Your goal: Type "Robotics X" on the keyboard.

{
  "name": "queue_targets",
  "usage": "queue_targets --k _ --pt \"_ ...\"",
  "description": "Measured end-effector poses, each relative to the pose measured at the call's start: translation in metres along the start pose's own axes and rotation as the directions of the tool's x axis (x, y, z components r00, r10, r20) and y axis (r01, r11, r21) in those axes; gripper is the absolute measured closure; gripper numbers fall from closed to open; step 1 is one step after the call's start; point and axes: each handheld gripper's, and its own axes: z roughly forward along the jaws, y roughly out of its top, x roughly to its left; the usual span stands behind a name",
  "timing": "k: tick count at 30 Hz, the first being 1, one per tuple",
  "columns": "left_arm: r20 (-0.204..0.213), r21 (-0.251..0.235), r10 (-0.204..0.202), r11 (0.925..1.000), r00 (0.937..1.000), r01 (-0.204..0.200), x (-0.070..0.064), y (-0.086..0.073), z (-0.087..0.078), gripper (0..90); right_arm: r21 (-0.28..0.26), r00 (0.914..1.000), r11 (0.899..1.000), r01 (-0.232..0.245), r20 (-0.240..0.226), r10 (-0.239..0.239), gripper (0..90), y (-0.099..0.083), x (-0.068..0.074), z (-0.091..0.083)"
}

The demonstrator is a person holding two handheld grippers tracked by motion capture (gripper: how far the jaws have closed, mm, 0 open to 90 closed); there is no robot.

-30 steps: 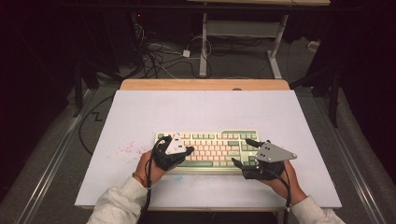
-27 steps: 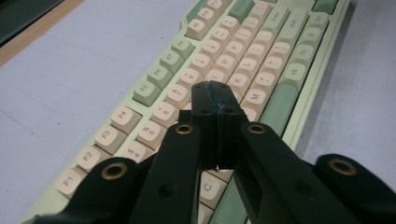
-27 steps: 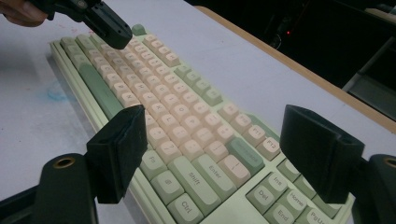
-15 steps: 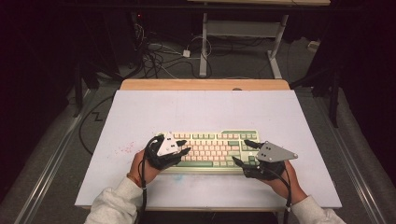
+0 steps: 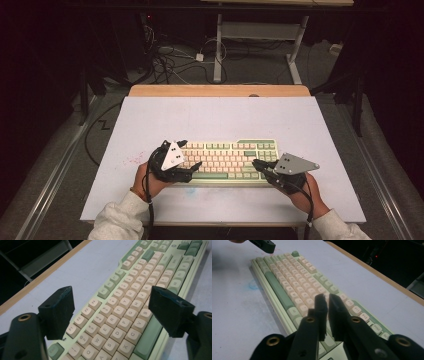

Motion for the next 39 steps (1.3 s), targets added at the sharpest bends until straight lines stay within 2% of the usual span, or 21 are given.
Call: queue_targets --k 3,11,23,29,35,39 --pt "0.003 -0.006 -0.004 1.0000 1.0000 0.004 0.002 -0.005 -0.005 16.8 0.010 1.0000 1.000 0.006 -0.006 -0.006 90.0 0.001 0.000 0.001" --pt "-0.017 0.027 -0.020 0.9994 0.9997 0.020 0.005 -0.019 -0.016 16.8 0.026 0.9993 0.999 0.023 -0.030 -0.023 90.0 0.003 0.002 0.005" --pt "-0.040 0.033 -0.056 0.9978 0.9977 0.057 0.011 -0.039 -0.038 16.8 0.067 0.9995 0.998 0.009 -0.031 -0.007 90.0 0.014 -0.002 0.018" --pt "-0.043 0.052 -0.056 0.9969 0.9975 0.058 0.009 -0.047 -0.040 16.8 0.102 0.9992 0.995 0.009 -0.040 -0.005 90.0 0.018 -0.001 0.032" --pt "-0.052 0.058 -0.069 0.9957 0.9962 0.072 0.009 -0.053 -0.043 16.8 0.140 0.9982 0.990 0.032 -0.055 -0.025 90.0 0.025 0.003 0.054" --pt "-0.051 0.062 -0.079 0.9947 0.9956 0.082 0.008 -0.057 -0.044 16.8 0.158 0.9976 0.987 0.031 -0.066 -0.020 90.0 0.030 0.002 0.067"
